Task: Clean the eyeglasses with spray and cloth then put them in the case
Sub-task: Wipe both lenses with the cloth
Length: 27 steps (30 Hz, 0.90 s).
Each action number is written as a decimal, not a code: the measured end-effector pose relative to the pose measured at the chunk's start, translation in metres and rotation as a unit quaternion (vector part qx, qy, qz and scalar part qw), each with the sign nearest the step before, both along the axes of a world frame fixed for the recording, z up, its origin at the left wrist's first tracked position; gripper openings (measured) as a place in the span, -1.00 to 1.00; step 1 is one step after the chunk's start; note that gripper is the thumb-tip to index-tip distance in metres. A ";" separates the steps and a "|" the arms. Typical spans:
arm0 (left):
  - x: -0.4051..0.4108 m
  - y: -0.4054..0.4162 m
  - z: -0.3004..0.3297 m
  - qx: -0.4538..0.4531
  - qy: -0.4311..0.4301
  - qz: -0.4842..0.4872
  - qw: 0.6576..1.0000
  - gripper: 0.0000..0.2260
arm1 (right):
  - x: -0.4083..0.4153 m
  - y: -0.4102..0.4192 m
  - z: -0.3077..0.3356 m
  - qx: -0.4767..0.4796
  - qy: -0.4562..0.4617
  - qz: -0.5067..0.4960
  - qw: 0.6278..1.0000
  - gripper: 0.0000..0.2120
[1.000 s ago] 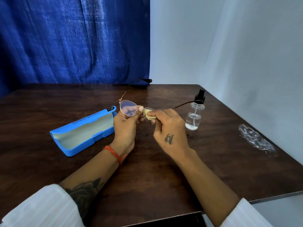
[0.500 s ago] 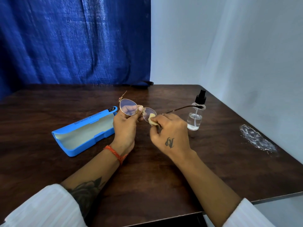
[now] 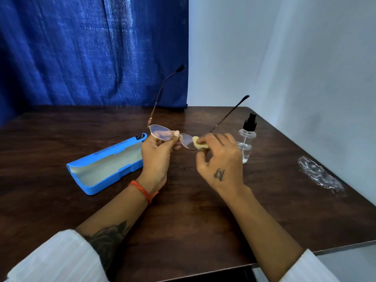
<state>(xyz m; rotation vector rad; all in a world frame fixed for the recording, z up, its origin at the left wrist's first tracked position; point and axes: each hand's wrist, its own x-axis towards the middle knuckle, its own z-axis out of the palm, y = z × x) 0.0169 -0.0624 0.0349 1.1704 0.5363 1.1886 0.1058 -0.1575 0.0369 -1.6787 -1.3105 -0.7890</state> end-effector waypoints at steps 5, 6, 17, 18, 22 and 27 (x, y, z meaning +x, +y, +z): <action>-0.004 -0.002 0.005 0.054 0.032 -0.035 0.997 -0.78 | 0.003 0.002 0.004 0.047 0.162 0.039 0.985 -0.83; -0.004 -0.001 0.007 0.058 0.041 -0.039 0.997 -0.80 | 0.004 0.002 0.006 0.053 0.191 0.046 0.979 -0.84; -0.011 0.008 0.014 0.054 0.041 -0.060 0.996 -0.90 | 0.008 -0.002 0.016 0.147 0.365 0.077 0.916 -0.91; -0.010 0.008 0.014 0.054 0.044 -0.059 0.996 -0.90 | 0.008 -0.003 0.016 0.168 0.337 0.070 0.924 -0.88; -0.007 0.004 0.012 0.057 0.058 -0.066 0.994 -0.91 | 0.001 -0.004 0.009 0.147 0.059 0.061 0.985 -0.80; -0.007 0.004 0.011 0.045 0.043 -0.075 0.995 -0.90 | -0.007 0.003 -0.006 0.039 -0.097 0.113 0.988 -0.81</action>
